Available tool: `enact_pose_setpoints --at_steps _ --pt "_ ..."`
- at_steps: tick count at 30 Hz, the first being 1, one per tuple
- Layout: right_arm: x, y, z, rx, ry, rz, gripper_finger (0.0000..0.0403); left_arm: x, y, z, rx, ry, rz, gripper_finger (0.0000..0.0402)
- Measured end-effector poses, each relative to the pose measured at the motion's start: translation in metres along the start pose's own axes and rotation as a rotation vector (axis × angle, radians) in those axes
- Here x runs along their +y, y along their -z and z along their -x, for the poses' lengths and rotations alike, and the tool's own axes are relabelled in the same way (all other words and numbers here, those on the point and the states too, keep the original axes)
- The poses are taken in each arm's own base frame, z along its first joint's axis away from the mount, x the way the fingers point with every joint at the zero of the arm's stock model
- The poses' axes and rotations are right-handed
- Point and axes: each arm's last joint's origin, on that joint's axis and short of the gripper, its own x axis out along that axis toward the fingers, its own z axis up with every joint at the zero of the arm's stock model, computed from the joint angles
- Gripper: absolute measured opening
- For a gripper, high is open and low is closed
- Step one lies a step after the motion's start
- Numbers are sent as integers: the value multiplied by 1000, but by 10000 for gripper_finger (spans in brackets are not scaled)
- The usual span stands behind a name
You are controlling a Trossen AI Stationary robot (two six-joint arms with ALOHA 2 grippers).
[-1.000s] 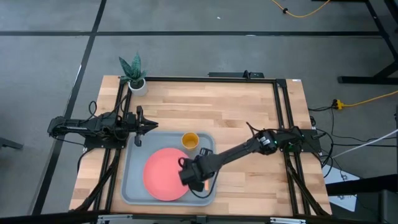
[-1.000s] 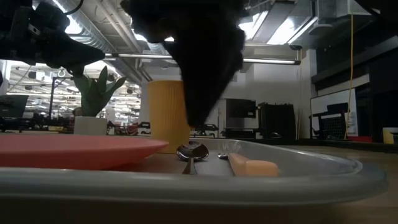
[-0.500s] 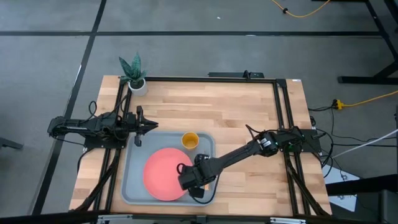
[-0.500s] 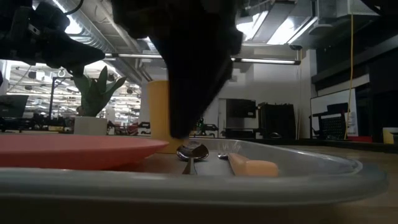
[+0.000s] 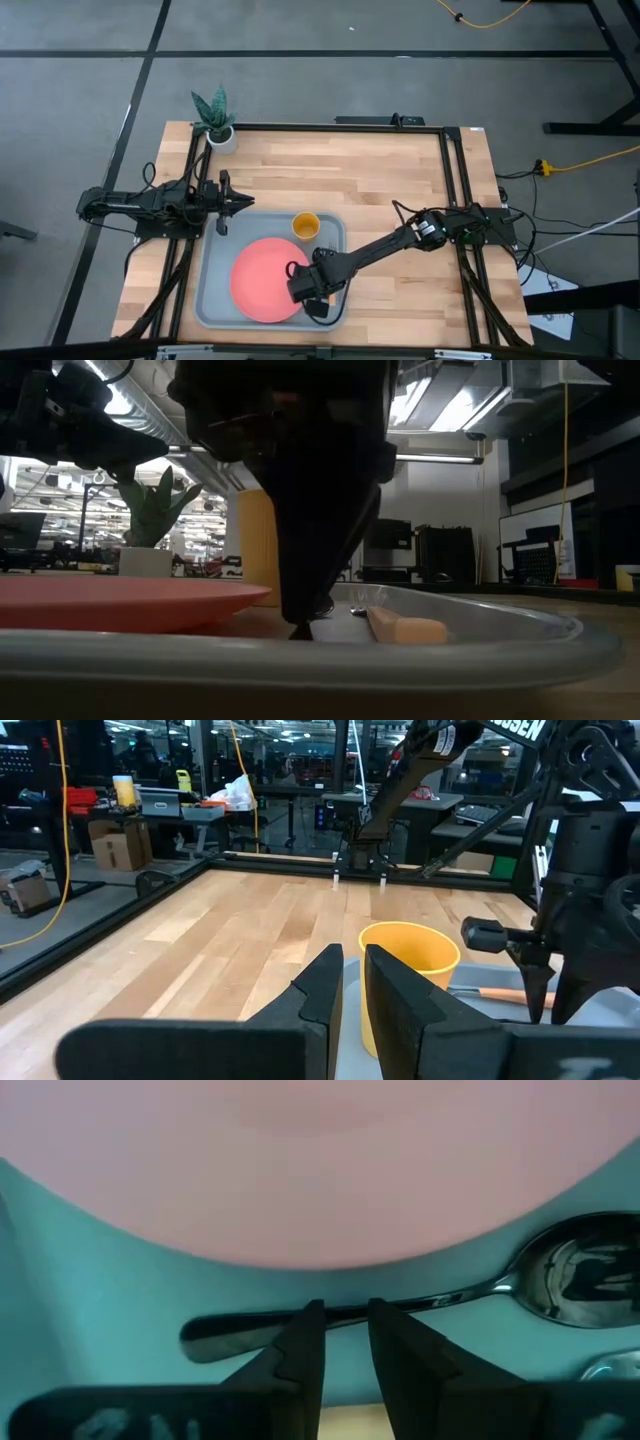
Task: Pick and place plate/cup/fork/spoon on tray
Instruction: Adjust the black spoon on the grey tray, then adjust the pink plate on the grey tray
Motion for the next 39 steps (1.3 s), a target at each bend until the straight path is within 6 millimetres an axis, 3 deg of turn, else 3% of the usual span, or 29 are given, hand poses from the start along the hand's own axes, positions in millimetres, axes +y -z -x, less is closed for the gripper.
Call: enact_pose_setpoints --at_steps 21,39 --pt "0 -5 6 -31 -19 14 86 0 0 0 0 0 0 41" --pt "-15 -30 6 -157 -55 44 86 0 0 0 0 0 0 41"
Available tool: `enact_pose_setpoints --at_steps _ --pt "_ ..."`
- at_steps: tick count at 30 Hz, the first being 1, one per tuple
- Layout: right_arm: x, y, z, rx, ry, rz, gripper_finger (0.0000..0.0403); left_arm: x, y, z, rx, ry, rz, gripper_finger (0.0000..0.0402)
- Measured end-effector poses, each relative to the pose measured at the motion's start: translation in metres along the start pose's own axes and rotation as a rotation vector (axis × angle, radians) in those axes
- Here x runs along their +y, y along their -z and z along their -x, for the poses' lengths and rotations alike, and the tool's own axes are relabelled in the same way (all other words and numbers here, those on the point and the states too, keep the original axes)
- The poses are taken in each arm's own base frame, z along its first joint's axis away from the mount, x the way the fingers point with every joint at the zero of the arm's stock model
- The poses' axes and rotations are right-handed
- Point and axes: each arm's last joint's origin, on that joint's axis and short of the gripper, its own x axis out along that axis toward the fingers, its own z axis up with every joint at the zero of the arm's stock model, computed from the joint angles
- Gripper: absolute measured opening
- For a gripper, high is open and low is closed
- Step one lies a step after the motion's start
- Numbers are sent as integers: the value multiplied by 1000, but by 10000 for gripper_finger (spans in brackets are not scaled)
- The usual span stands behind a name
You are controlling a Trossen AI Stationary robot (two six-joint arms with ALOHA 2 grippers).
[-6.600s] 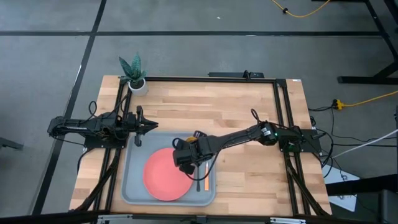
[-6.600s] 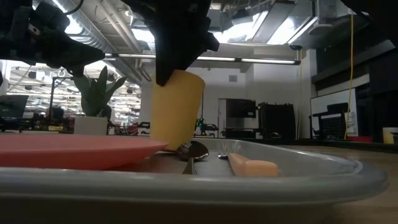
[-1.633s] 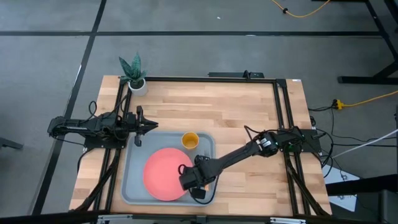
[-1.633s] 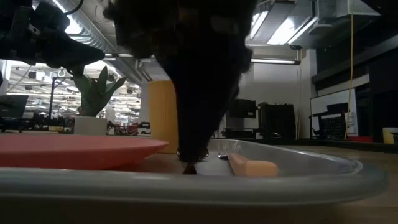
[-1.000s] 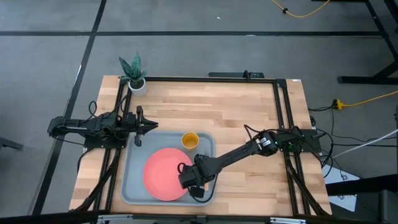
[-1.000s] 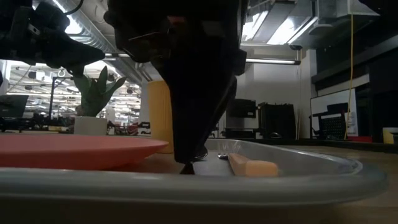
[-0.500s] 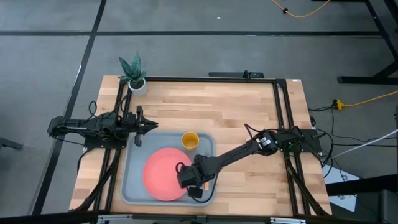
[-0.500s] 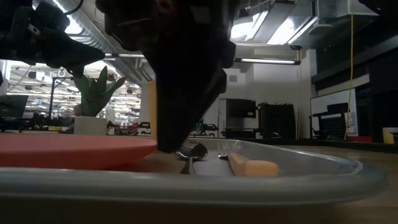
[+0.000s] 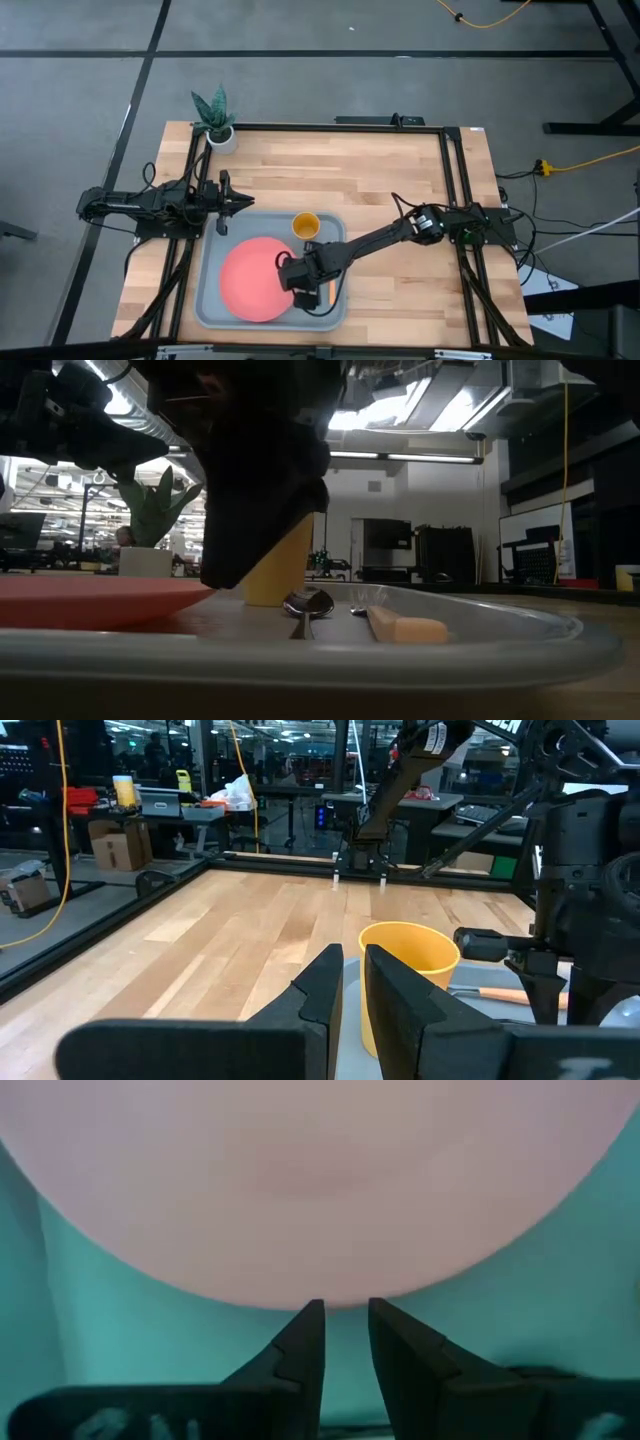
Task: Pick and place plate/cup/fork/spoon on tray
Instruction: Adjust the pink plate on the grey tray, then return to Home Position
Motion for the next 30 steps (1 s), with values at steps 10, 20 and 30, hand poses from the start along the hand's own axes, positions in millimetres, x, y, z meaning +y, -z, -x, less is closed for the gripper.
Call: enact_pose_setpoints --at_steps 10,20,30 --pt "-4 -11 38 38 26 -56 86 0 0 0 0 0 0 41" --pt "8 -10 73 23 -37 -138 86 0 0 0 -1 0 0 41" --pt "5 -6 77 27 24 73 86 0 0 0 -1 0 0 41"
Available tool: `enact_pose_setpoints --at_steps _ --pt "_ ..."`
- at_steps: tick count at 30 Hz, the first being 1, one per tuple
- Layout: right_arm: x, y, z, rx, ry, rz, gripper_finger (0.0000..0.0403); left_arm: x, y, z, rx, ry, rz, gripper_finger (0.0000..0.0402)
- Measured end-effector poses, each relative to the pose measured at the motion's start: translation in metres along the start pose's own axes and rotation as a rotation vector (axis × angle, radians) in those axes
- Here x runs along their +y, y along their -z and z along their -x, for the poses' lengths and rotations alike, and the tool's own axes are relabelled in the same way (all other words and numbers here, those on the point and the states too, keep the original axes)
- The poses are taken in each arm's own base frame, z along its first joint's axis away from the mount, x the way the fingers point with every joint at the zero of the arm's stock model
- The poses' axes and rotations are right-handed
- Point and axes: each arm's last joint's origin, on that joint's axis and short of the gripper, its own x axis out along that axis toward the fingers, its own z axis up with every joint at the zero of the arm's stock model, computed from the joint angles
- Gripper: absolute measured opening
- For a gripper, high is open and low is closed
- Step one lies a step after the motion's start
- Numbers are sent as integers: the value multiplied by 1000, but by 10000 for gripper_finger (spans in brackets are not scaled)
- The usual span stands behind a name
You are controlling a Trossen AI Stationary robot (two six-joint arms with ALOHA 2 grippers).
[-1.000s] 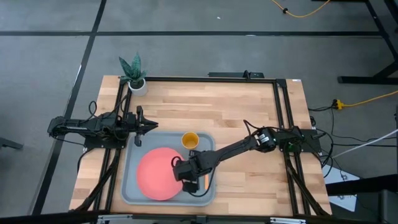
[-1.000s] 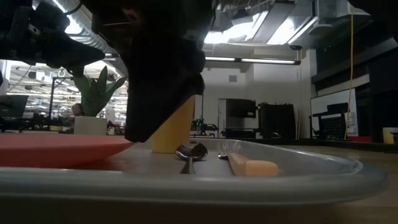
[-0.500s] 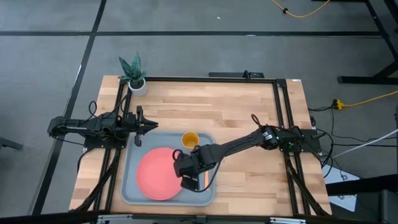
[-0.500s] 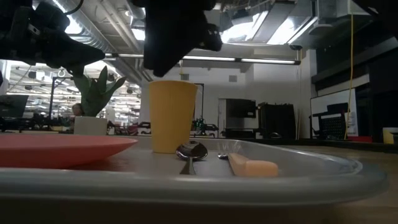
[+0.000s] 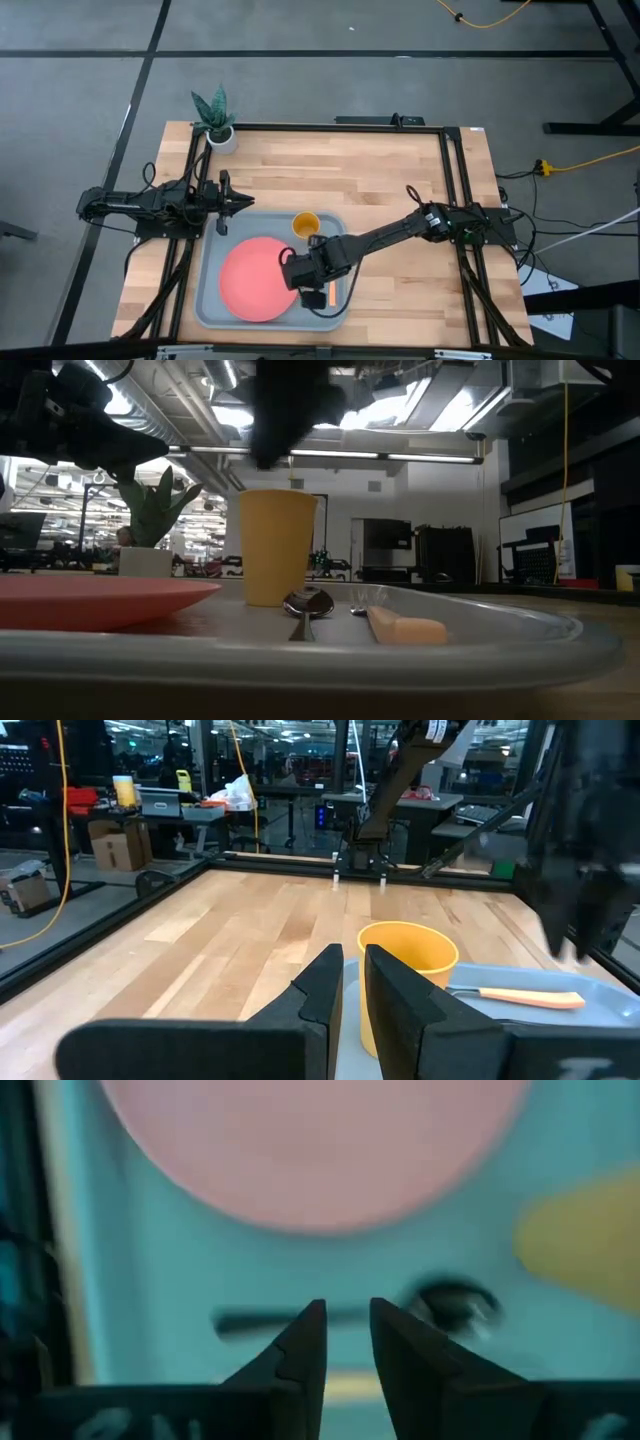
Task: Pick and place plate/cup/fork/spoon on tray
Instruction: Return to Home Position
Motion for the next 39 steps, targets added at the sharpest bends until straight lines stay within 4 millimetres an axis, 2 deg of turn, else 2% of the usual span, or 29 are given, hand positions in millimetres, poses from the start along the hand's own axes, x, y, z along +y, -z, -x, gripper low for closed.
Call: enact_pose_setpoints --at_steps 4,6,11,15,17,20,26,29,34,39 --pt "-9 9 32 21 108 -4 86 0 0 0 0 0 0 41" --pt "-14 12 40 23 176 4 86 0 0 0 0 0 0 41" --pt "-24 18 33 31 226 -3 86 0 0 0 0 0 0 41" --pt "-37 34 26 -14 118 -40 86 0 0 0 0 0 0 41" --pt "-50 47 30 -82 31 -66 86 0 0 0 0 0 0 41" --pt "-78 79 40 -211 -62 -113 86 0 0 0 0 0 0 41" --pt "-139 160 53 -419 -126 -246 86 0 0 0 0 0 0 41" --pt "-163 199 57 -510 -126 -283 86 0 0 0 0 0 0 41" --pt "-183 254 50 -689 -114 -219 86 0 0 0 0 0 0 41" --pt "-190 288 42 -844 -231 -166 86 0 0 0 0 0 0 41"
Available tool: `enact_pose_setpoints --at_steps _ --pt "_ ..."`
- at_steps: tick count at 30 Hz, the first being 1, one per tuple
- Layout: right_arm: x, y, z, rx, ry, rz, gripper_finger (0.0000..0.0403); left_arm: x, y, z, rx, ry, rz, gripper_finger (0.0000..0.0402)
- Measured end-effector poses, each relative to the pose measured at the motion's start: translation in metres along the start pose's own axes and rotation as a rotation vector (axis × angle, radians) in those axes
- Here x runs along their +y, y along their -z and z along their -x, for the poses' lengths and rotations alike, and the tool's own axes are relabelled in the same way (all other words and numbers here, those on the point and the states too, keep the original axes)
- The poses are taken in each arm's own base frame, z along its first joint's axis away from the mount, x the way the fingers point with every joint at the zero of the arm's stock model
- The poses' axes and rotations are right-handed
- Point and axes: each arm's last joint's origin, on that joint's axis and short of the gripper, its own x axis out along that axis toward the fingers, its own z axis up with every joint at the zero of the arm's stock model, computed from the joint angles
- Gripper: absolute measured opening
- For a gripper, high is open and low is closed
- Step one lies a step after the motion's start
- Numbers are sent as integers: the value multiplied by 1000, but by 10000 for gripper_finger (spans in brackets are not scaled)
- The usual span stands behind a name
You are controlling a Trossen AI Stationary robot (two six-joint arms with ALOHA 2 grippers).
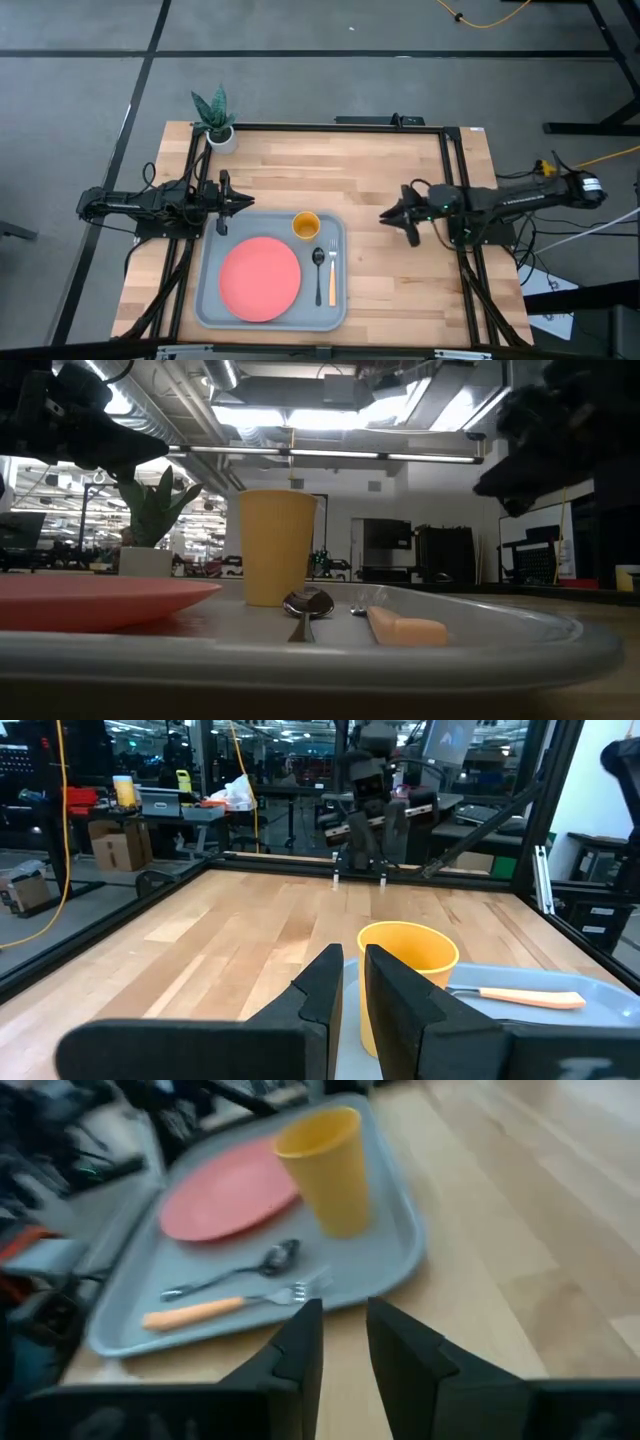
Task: Pick and place plate/cup/fork/spoon on tray
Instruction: Return to Home Position
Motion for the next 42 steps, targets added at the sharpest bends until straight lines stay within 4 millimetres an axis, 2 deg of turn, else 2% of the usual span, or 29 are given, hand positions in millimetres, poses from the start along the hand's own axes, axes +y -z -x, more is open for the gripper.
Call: enact_pose_setpoints --at_steps 15,22,35,42 --pt "-8 31 33 -255 -103 70 86 0 0 0 0 0 0 41" --pt "-10 39 37 -193 -83 71 86 0 0 0 0 0 0 41" --pt "-6 31 55 -362 -149 133 86 0 0 0 0 0 0 41" --pt "-5 30 57 -386 -154 134 86 0 0 0 0 0 0 41"
